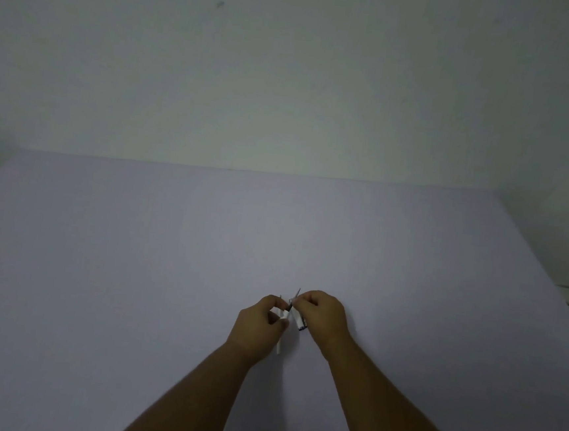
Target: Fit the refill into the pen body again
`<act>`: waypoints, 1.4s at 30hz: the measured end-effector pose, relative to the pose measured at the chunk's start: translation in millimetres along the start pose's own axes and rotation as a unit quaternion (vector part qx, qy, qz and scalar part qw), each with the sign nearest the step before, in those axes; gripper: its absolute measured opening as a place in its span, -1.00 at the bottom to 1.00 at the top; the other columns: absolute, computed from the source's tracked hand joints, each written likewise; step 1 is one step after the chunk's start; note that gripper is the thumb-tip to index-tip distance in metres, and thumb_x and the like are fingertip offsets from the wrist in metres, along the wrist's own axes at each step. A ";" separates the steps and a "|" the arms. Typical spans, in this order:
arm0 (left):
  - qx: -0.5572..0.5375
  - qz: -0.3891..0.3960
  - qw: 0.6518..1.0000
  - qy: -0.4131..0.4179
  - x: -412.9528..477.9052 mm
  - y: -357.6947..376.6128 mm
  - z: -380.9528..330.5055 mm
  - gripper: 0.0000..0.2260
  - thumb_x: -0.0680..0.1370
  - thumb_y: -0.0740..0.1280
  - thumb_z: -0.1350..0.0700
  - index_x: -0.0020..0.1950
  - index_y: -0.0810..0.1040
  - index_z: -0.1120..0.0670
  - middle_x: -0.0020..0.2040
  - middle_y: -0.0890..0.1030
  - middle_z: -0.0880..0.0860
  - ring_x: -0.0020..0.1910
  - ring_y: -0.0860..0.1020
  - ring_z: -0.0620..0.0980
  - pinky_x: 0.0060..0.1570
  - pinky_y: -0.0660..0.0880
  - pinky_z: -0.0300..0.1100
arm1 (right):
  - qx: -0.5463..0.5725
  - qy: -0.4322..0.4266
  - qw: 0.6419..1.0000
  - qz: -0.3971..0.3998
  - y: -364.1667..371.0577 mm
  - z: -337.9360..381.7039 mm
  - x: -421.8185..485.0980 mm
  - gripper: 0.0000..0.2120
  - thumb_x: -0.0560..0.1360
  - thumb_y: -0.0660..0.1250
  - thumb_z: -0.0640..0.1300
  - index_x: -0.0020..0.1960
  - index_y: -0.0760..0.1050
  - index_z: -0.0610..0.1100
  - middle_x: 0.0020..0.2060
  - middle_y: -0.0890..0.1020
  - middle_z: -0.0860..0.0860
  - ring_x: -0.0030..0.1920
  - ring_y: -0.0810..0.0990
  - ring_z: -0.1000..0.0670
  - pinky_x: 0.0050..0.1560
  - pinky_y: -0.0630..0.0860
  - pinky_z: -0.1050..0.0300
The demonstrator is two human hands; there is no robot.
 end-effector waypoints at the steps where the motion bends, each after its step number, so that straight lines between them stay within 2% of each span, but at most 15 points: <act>1: 0.000 0.001 1.000 0.004 -0.2 -0.5 -1.2 -0.88 0.51 0.31 0.14 0.00 0.50 -0.07 -0.21 0.64 0.11 -0.37 0.51 -0.04 -0.42 0.50 -0.26 | 0.006 0.005 1.000 -0.001 -1.5 1.0 0.8 -0.77 0.42 0.33 -0.16 -0.40 0.47 0.01 -0.42 0.52 0.09 -0.37 0.45 0.10 -0.30 0.38 0.20; 3: 0.005 0.004 1.000 0.009 -0.1 -1.0 -1.9 -0.87 0.50 0.32 0.14 -0.03 0.50 -0.09 -0.24 0.62 0.05 -0.37 0.51 -0.07 -0.42 0.48 -0.28 | 0.028 0.013 0.999 -0.018 -7.5 4.0 3.3 -0.76 0.44 0.31 -0.16 -0.40 0.46 0.00 -0.42 0.50 0.08 -0.38 0.42 0.09 -0.32 0.36 0.19; 6: 0.022 0.007 1.000 0.010 0.4 -2.5 0.4 -0.88 0.49 0.33 0.12 -0.02 0.53 -0.07 -0.29 0.57 -0.04 -0.42 0.47 -0.15 -0.47 0.43 -0.35 | 0.082 0.021 0.992 -0.092 -26.0 10.8 10.2 -0.84 0.47 0.27 -0.16 -0.26 0.54 -0.13 -0.30 0.60 -0.06 -0.26 0.51 -0.02 -0.13 0.48 0.04; 9: 0.029 -0.008 1.000 -0.001 1.4 -6.7 6.4 -0.84 0.49 0.32 0.11 0.06 0.54 -0.03 -0.27 0.56 -0.05 -0.39 0.48 -0.13 -0.42 0.43 -0.29 | 0.070 0.027 0.986 -0.149 -43.7 8.0 17.9 -0.83 0.47 0.26 -0.15 -0.23 0.56 -0.18 -0.25 0.63 -0.14 -0.21 0.54 -0.10 -0.08 0.50 -0.01; 11: 0.031 -0.022 0.999 -0.007 2.7 -9.1 9.6 -0.83 0.49 0.32 0.10 0.08 0.54 -0.01 -0.25 0.56 -0.05 -0.36 0.48 -0.11 -0.34 0.45 -0.23 | -0.006 0.042 0.990 -0.133 -45.5 1.2 21.8 -0.81 0.47 0.28 -0.13 -0.24 0.54 -0.22 -0.33 0.58 -0.10 -0.27 0.50 -0.07 -0.14 0.45 0.04; 13: 0.032 -0.032 0.999 -0.010 4.7 -9.5 12.3 -0.83 0.49 0.33 0.09 0.07 0.55 0.00 -0.25 0.55 -0.06 -0.33 0.49 -0.12 -0.31 0.46 -0.22 | -0.095 0.049 0.990 -0.094 -38.7 -7.4 22.9 -0.73 0.47 0.29 -0.13 -0.39 0.42 -0.15 -0.48 0.45 -0.01 -0.40 0.41 0.01 -0.26 0.35 0.14; 15: 0.038 -0.039 0.998 -0.012 5.8 -8.6 15.8 -0.83 0.48 0.33 0.08 0.06 0.57 0.01 -0.24 0.53 -0.09 -0.29 0.49 -0.15 -0.34 0.46 -0.28 | -0.162 0.054 0.983 -0.069 -30.1 -15.8 21.4 -0.72 0.47 0.29 -0.14 -0.40 0.39 -0.16 -0.52 0.40 0.01 -0.40 0.42 -0.01 -0.31 0.31 0.19; 19: 0.067 -0.060 0.996 -0.018 8.0 -8.6 26.7 -0.84 0.48 0.34 0.10 0.05 0.59 0.02 -0.18 0.54 -0.09 -0.21 0.48 -0.16 -0.41 0.37 -0.52 | -0.212 0.064 0.974 -0.046 -16.7 -27.3 20.8 -0.79 0.48 0.28 -0.17 -0.31 0.42 -0.20 -0.41 0.46 -0.08 -0.28 0.47 -0.03 -0.26 0.34 0.18; 23: 0.067 -0.074 0.995 -0.021 8.4 -9.3 30.7 -0.87 0.48 0.34 0.09 0.01 0.59 0.02 -0.21 0.54 -0.10 -0.31 0.45 -0.25 -0.48 0.30 -0.55 | -0.233 0.071 0.969 -0.046 -14.6 -28.6 21.6 -0.82 0.49 0.26 -0.16 -0.27 0.40 -0.18 -0.31 0.45 -0.12 -0.24 0.42 -0.02 -0.22 0.32 0.17; 28: 0.061 -0.079 0.995 -0.018 9.5 -10.3 32.3 -0.89 0.46 0.37 0.12 -0.03 0.60 0.05 -0.23 0.55 -0.08 -0.25 0.47 -0.16 -0.34 0.30 -0.68 | -0.237 0.071 0.968 -0.052 -14.2 -31.2 22.5 -0.82 0.50 0.26 -0.13 -0.24 0.51 -0.18 -0.30 0.48 -0.12 -0.24 0.46 -0.02 -0.22 0.35 0.16; 32: 0.059 -0.079 0.995 -0.016 10.1 -10.4 32.0 -0.90 0.46 0.38 0.11 -0.04 0.60 0.06 -0.24 0.54 -0.10 -0.25 0.48 -0.17 -0.34 0.31 -0.66 | -0.226 0.070 0.970 -0.060 -15.0 -28.2 19.7 -0.78 0.51 0.26 -0.13 -0.27 0.45 -0.20 -0.30 0.52 -0.16 -0.24 0.49 -0.05 -0.21 0.45 0.09; 34: 0.056 -0.082 0.995 -0.023 10.0 -12.2 32.7 -0.89 0.45 0.39 0.12 -0.04 0.60 0.06 -0.24 0.55 -0.10 -0.25 0.48 -0.18 -0.36 0.33 -0.64 | -0.212 0.055 0.972 -0.088 -15.6 -20.0 15.5 -0.77 0.51 0.26 -0.13 -0.18 0.55 -0.28 -0.20 0.63 -0.21 -0.14 0.61 -0.15 -0.09 0.55 0.00; 36: 0.055 -0.092 0.994 -0.035 9.1 -16.1 34.5 -0.88 0.44 0.40 0.11 -0.04 0.60 0.05 -0.23 0.55 -0.10 -0.24 0.49 -0.17 -0.40 0.34 -0.56 | -0.215 0.025 0.971 -0.101 -10.4 -6.5 9.9 -0.79 0.50 0.25 -0.13 -0.09 0.57 -0.25 -0.08 0.65 -0.19 -0.03 0.62 -0.19 -0.03 0.56 -0.03; 40: 0.040 -0.110 0.992 -0.054 6.3 -25.7 38.3 -0.87 0.45 0.40 0.11 -0.02 0.58 0.05 -0.20 0.55 -0.10 -0.23 0.49 -0.17 -0.37 0.27 -0.51 | -0.308 -0.011 0.951 -0.004 29.0 9.5 0.7 -0.78 0.46 0.24 -0.10 -0.03 0.59 -0.17 -0.02 0.67 -0.13 0.02 0.63 -0.15 -0.03 0.55 0.06; 42: 0.032 -0.114 0.991 -0.058 5.0 -29.9 39.4 -0.88 0.45 0.39 0.11 -0.02 0.58 0.05 -0.21 0.55 -0.11 -0.24 0.49 -0.18 -0.37 0.28 -0.51 | -0.350 -0.003 0.937 0.023 46.7 7.6 -2.2 -0.76 0.49 0.23 -0.12 0.06 0.58 -0.18 0.07 0.66 -0.12 0.10 0.62 -0.12 0.06 0.55 0.07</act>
Point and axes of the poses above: each hand's wrist, its own x-axis towards the middle knuckle, its own y-axis out of the palm, z = x × y, the point moved 5 cm from there along x, towards the middle knuckle
